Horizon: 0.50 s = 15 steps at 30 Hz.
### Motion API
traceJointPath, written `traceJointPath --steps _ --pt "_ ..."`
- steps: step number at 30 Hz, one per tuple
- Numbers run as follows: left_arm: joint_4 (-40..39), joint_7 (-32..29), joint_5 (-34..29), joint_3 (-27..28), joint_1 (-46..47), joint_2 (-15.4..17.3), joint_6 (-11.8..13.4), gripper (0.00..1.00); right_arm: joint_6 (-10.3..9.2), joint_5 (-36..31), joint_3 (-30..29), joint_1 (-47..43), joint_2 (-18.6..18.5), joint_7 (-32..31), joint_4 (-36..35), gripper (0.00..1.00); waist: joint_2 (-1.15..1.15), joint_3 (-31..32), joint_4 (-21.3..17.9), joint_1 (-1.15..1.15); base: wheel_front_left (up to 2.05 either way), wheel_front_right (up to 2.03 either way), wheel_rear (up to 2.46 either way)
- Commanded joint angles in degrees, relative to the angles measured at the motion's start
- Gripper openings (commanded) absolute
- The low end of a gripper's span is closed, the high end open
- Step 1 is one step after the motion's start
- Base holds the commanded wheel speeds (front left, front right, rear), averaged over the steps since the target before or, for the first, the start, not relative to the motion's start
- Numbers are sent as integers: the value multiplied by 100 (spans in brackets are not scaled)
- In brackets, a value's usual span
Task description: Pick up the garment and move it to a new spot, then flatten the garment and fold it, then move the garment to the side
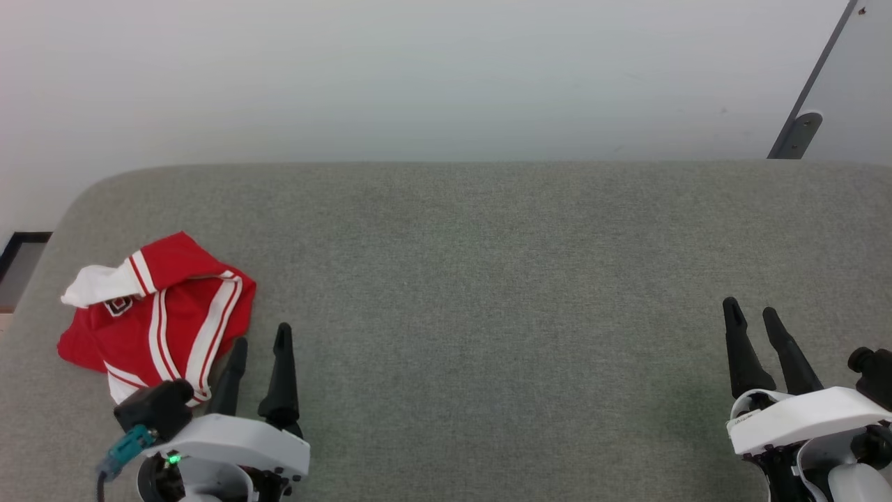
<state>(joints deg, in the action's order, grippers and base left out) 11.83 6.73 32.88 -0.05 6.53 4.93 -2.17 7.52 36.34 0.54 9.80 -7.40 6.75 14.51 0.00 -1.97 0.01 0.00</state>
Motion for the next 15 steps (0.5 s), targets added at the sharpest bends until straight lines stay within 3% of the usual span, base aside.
traceJointPath --steps 1,15 --pt "-92 65 -187 -41 113 46 45 100 -2 -232 15 159 -53 61 -75 100 0 -8 1 0 0 0 0" --pt "-146 274 -1004 -307 111 195 328 100 -3 -1237 7 189 -65 274 -136 100 0 -44 26 0 0 0 0"
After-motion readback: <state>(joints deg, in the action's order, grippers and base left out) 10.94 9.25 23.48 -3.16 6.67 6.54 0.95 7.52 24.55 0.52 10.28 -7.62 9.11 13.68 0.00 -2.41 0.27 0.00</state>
